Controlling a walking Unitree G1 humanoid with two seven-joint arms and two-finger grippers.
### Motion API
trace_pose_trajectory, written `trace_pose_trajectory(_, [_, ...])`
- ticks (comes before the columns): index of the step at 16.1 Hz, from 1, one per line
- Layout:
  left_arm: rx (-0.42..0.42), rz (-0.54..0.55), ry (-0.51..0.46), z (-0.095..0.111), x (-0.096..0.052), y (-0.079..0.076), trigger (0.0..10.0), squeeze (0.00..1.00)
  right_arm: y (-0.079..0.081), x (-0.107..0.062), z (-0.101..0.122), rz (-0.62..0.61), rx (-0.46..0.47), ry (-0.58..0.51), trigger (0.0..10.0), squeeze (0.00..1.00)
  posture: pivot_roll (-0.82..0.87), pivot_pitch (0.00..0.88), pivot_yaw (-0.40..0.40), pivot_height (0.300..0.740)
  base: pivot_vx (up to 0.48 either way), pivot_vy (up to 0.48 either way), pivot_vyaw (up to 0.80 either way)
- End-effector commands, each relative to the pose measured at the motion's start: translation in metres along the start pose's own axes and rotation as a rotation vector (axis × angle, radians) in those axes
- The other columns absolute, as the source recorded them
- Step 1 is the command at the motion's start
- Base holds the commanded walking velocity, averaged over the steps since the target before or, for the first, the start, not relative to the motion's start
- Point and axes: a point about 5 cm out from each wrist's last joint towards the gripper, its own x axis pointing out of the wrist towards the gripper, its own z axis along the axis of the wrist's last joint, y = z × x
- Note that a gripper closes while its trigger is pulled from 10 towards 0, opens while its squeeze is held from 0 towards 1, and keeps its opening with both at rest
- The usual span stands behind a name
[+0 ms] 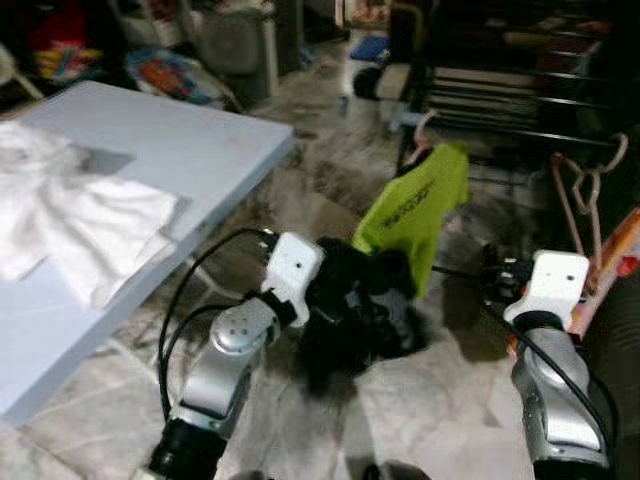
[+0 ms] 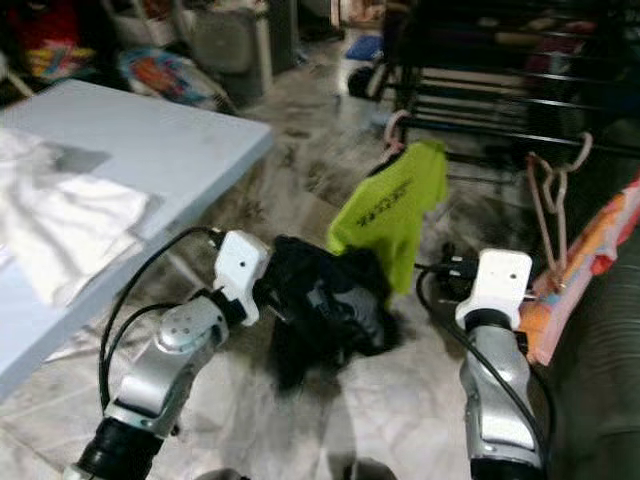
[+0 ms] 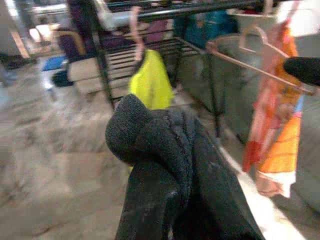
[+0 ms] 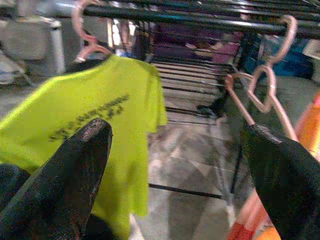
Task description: Hang hanger
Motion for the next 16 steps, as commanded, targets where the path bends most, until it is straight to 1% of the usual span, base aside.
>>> trace_pose_trajectory(1, [-0.001, 0.031, -0.031, 0.0077, 0.0002, 0.0066, 10.0, 0.00, 0.0018, 0.0003, 0.0020, 0.009, 0.004, -0.004, 10.0, 0.00, -0.08, 0.000, 0.038, 0.740, 0.000, 0.000, 0.00])
trace_pose_trajectory(4, [0.008, 0.038, -0.024, 0.0081, -0.0002, 0.0105, 10.0, 0.00, 0.0025, -0.0003, 0.0015, 0.009, 0.009, 0.001, 10.0, 0.00, -0.08, 0.000, 0.038, 0.740, 0.000, 0.000, 0.00])
trace_pose_trajectory(11, [0.006, 0.055, -0.002, 0.0031, -0.0046, 0.0150, 10.0, 0.00, 0.0047, -0.0030, -0.0014, 0.014, 0.014, 0.015, 10.0, 0.00, -0.08, 0.000, 0.041, 0.740, 0.000, 0.000, -0.80])
trace_pose_trajectory(13, [-0.001, 0.059, 0.010, 0.0004, -0.0061, 0.0154, 10.0, 0.00, 0.0058, -0.0038, -0.0019, 0.015, 0.016, 0.015, 10.0, 0.00, -0.08, 0.000, 0.044, 0.740, 0.000, 0.366, -0.80])
trace_pose_trajectory(16, [0.008, 0.059, 0.022, -0.0014, -0.0063, 0.0151, 10.0, 0.00, 0.0065, -0.0043, -0.0027, 0.019, 0.017, 0.018, 10.0, 0.00, -0.07, 0.000, 0.045, 0.740, 0.000, 0.480, 0.00])
